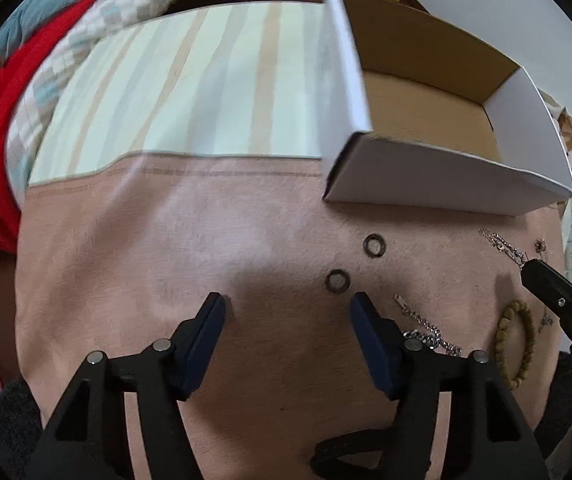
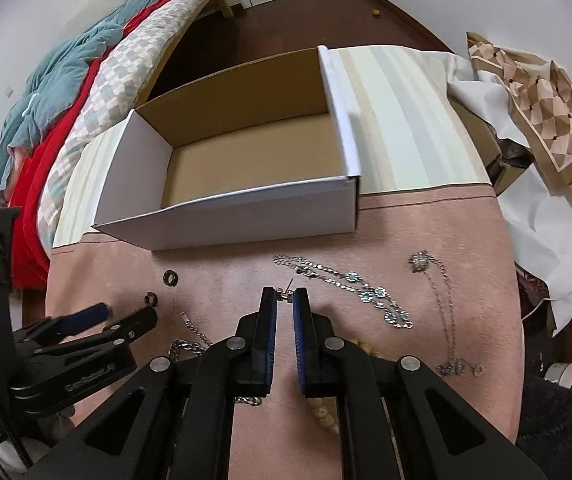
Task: Organize jewelry
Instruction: 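Lower the left gripper onto a small black ring and close it, then carry the black ring into the white box and open the left gripper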
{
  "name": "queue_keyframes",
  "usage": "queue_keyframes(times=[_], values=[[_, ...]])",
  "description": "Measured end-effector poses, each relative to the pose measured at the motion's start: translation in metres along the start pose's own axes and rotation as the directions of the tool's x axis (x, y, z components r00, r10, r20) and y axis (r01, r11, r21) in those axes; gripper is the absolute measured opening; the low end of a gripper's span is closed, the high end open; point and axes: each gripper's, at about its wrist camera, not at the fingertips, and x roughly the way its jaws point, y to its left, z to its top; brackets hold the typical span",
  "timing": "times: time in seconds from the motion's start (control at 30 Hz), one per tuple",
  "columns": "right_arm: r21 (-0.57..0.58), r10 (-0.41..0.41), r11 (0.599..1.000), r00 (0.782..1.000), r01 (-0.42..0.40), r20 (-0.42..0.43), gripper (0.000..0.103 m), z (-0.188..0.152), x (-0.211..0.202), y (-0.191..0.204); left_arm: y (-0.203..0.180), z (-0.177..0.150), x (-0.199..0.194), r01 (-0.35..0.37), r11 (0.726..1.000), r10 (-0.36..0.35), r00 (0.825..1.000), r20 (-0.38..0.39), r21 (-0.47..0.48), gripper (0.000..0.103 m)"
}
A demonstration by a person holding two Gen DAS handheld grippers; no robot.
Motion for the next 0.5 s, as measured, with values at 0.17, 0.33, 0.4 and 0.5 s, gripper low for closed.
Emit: queue_keyframes(times=[0.17, 0.33, 0.4, 0.5], values=[[0.006, -0.01, 1.0, 1.0, 0.01, -0.007, 0.009, 0.0, 0.003, -0.003, -0.004, 0.007, 0.004, 0.002, 0.999, -0.003, 1.0, 0.018, 0.04, 0.056], [0.01, -0.019, 1.0, 1.0, 0.019, -0.006, 0.009, 0.0, 0.004, -0.003, -0.013, 0.001, 0.004, -0.021, 0.997, 0.018, 0.999, 0.032, 0.07, 0.048], [0.014, -0.018, 1.0, 1.0, 0.018, -0.005, 0.009, 0.0, 0.004, -0.004, -0.028, -0.003, 0.0, -0.024, 0.996, 0.02, 0.999, 0.042, 0.085, 0.031], [0.018, -0.02, 1.0, 1.0, 0.02, -0.005, 0.009, 0.0, 0.004, -0.005, -0.045, -0.013, -0.008, -0.02, 0.995, 0.015, 0.999, 0.047, 0.102, 0.012]])
